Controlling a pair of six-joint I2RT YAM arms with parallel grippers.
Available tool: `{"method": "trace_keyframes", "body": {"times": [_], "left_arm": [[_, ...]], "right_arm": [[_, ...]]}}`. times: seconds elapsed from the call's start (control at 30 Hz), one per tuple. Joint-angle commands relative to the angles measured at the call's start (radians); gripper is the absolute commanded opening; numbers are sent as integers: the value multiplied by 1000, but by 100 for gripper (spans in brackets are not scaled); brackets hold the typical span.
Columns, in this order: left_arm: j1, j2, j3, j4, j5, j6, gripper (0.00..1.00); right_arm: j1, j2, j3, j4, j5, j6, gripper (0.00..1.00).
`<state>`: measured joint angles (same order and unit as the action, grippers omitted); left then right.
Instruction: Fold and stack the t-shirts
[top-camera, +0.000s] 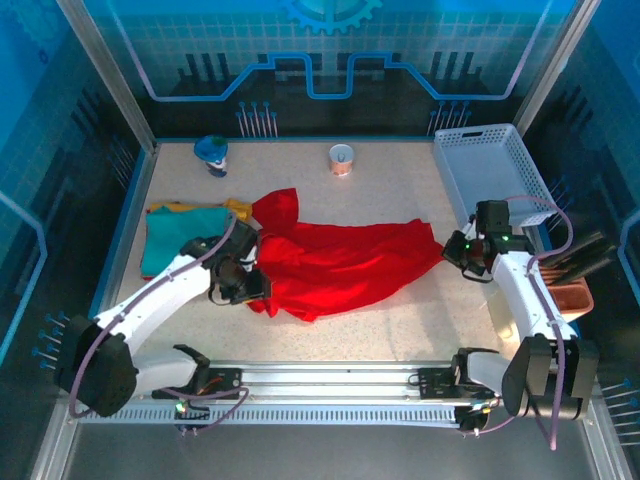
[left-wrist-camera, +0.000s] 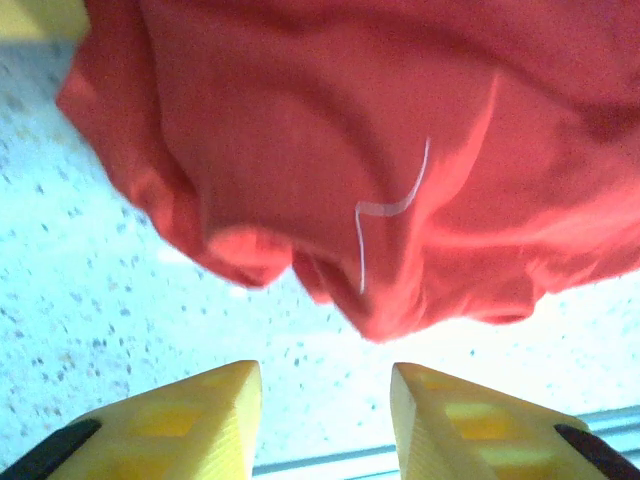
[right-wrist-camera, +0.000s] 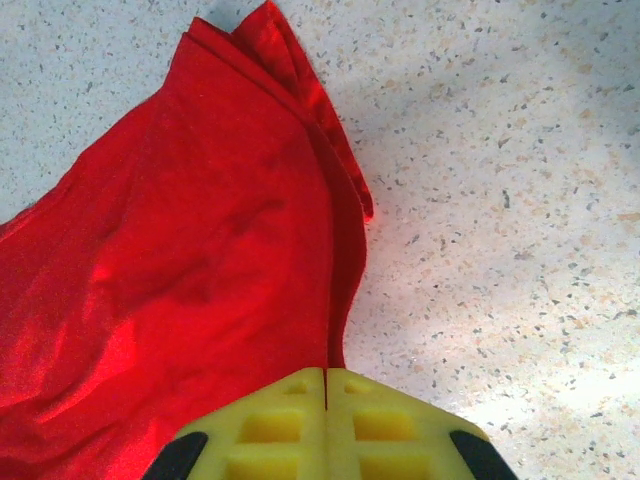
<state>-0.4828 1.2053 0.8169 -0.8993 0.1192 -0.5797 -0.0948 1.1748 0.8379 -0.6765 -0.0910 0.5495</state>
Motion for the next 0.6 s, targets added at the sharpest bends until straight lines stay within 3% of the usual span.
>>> {"method": "trace_keyframes", "body": {"times": [0.0, 0.17, 0.57], "left_arm": [[-61, -2, -54, 17, 14, -122, 38], [-119, 21, -170, 169, 16, -234, 38], [-120, 175, -120, 264, -63, -221, 40]], "right_arm": [[-9, -1, -16, 24, -33, 14, 0], [-9, -11, -29, 35, -47, 14, 0], [-10, -12, -28, 38, -61, 6, 0]]}}
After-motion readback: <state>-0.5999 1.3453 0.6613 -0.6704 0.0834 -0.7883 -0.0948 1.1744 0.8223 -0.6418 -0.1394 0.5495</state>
